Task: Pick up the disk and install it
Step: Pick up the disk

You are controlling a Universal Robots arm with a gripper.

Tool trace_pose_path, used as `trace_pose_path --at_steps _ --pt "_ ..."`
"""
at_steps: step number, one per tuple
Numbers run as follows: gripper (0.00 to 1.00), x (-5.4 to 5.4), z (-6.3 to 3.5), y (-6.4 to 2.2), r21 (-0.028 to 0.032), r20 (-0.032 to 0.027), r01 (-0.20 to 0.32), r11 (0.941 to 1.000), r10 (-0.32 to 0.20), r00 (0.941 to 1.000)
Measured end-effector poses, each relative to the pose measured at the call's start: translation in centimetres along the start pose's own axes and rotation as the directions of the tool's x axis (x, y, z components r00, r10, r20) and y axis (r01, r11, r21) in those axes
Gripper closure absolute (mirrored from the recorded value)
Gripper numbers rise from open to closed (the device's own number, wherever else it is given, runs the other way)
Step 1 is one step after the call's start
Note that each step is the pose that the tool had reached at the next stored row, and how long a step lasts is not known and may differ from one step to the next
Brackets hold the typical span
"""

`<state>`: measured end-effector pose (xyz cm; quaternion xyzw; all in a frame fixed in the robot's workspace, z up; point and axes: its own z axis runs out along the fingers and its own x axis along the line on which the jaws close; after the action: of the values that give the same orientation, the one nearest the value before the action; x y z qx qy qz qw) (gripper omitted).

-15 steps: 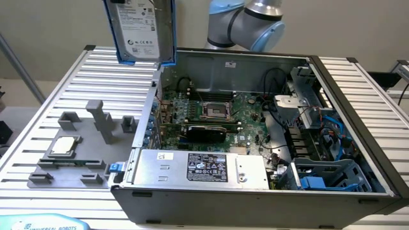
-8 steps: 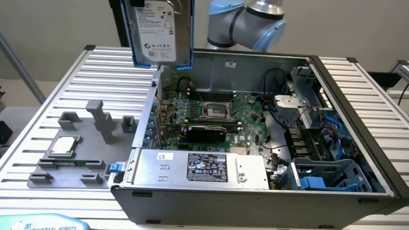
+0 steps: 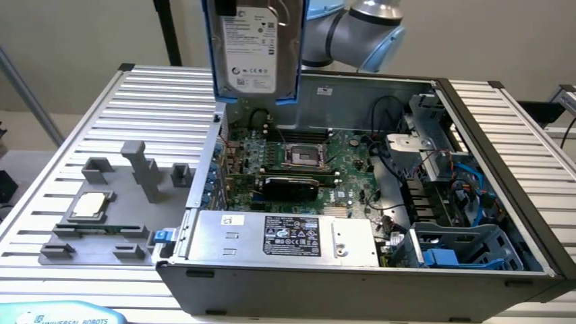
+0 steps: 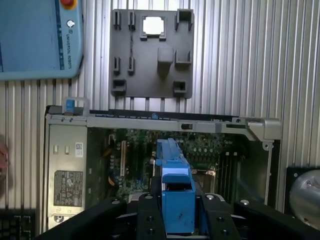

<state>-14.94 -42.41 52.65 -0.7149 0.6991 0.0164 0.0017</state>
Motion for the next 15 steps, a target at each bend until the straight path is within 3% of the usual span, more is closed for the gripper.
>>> trace_pose_path --at_steps 15 --pt "0.67 2.5 -0.21 -6.77 0.0 0.0028 0.0 1.0 0.0 1.0"
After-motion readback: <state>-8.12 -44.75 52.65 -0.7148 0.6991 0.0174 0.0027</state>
